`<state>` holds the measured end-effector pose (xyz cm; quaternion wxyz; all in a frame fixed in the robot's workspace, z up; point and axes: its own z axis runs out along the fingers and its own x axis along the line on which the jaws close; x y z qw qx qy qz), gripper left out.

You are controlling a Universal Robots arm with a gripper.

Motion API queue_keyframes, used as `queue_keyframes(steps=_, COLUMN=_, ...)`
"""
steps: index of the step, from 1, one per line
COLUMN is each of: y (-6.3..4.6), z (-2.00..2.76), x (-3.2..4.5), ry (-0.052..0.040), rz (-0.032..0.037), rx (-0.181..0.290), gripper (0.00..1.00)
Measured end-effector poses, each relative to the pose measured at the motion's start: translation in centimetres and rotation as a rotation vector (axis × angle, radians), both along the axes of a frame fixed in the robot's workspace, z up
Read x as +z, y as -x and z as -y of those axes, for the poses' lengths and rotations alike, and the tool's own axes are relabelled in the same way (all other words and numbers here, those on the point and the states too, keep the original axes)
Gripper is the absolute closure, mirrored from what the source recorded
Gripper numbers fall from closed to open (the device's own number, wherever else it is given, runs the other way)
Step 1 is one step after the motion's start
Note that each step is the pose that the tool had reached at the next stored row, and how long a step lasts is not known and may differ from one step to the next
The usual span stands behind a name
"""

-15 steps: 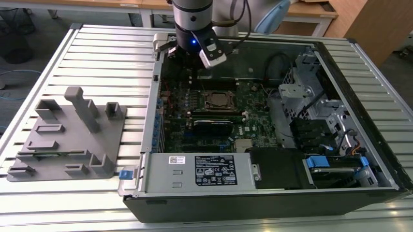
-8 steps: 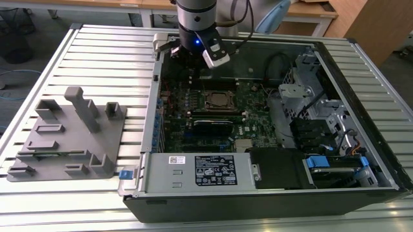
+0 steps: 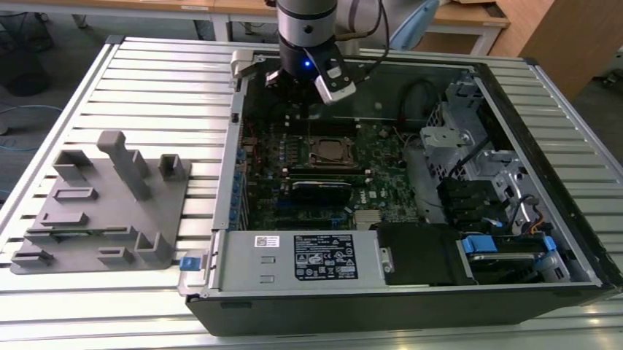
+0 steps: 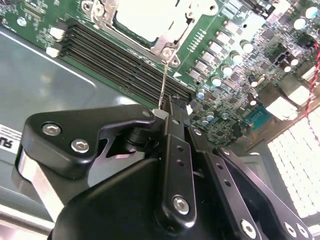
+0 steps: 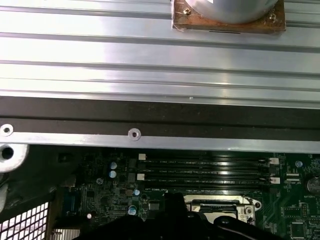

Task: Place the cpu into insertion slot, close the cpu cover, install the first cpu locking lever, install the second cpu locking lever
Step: 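Install the first cpu locking lever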

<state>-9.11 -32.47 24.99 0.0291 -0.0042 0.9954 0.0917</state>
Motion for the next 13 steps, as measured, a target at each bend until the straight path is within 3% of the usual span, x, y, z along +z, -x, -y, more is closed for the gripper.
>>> queue_keyframes(steps=13, y=-0.59, z=0.00, x=0.00, ry=0.0001, rz=-0.0002, rx=0.000, gripper=0.89)
